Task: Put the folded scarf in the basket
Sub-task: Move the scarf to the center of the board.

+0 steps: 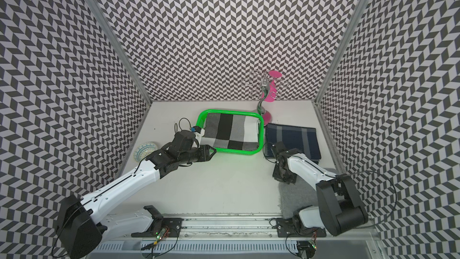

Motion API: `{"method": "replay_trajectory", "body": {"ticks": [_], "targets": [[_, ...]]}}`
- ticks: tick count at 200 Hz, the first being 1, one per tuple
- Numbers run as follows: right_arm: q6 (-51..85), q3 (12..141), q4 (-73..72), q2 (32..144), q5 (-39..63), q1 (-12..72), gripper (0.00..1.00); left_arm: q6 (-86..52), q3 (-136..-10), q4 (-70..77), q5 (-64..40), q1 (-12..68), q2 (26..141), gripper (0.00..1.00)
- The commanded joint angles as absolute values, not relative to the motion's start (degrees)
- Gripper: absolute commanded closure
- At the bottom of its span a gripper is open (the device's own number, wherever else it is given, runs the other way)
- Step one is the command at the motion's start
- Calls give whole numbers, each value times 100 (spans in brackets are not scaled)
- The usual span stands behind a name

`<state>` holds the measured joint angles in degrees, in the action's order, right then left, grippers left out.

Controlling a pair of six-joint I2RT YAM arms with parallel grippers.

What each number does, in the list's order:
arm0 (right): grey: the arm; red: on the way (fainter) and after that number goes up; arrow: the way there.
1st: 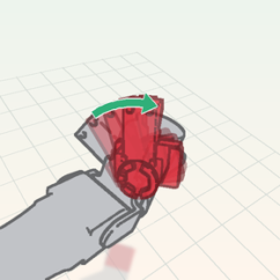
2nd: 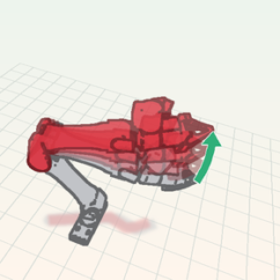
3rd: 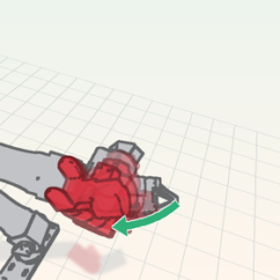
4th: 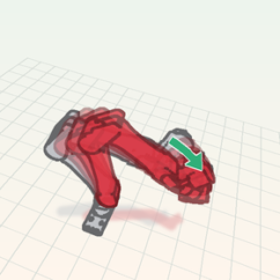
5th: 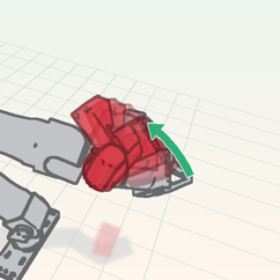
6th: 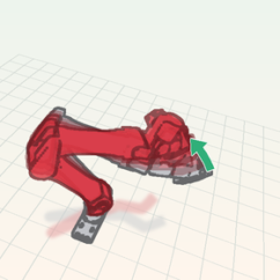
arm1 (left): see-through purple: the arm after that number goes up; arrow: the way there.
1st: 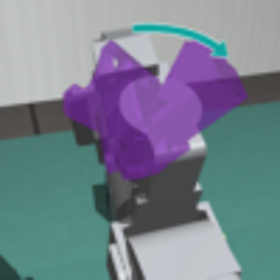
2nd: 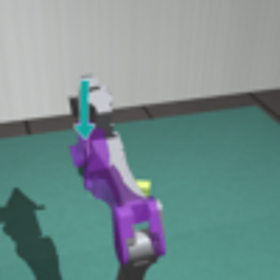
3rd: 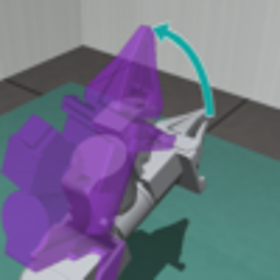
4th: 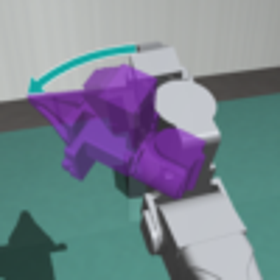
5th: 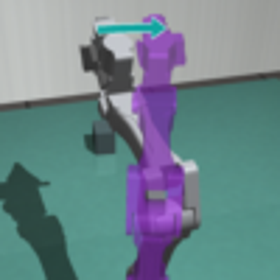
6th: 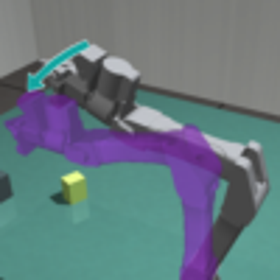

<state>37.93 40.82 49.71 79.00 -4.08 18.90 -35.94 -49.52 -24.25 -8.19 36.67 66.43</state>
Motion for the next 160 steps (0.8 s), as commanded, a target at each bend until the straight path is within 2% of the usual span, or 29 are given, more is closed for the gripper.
{"method": "replay_trajectory", "body": {"ticks": [1,85,109,128,160], "targets": [[4142,4264,4467,7883,380,2202,83,-3686,-4791,-2525,-813,3665,6335,54],[5376,4925,3720,8115,1325,3551,80,-3980,-4208,-2586,-985,3697,5796,54],[5347,5021,3752,8253,1215,3728,59,-4201,-3964,-2449,-995,3832,5673,54],[5225,5041,3863,8077,1009,3738,50,-4415,-3897,-2375,-943,4044,5674,54],[4938,5260,4504,7464,550,3637,48,-5272,-3717,-1725,-791,4912,5738,54]]}}
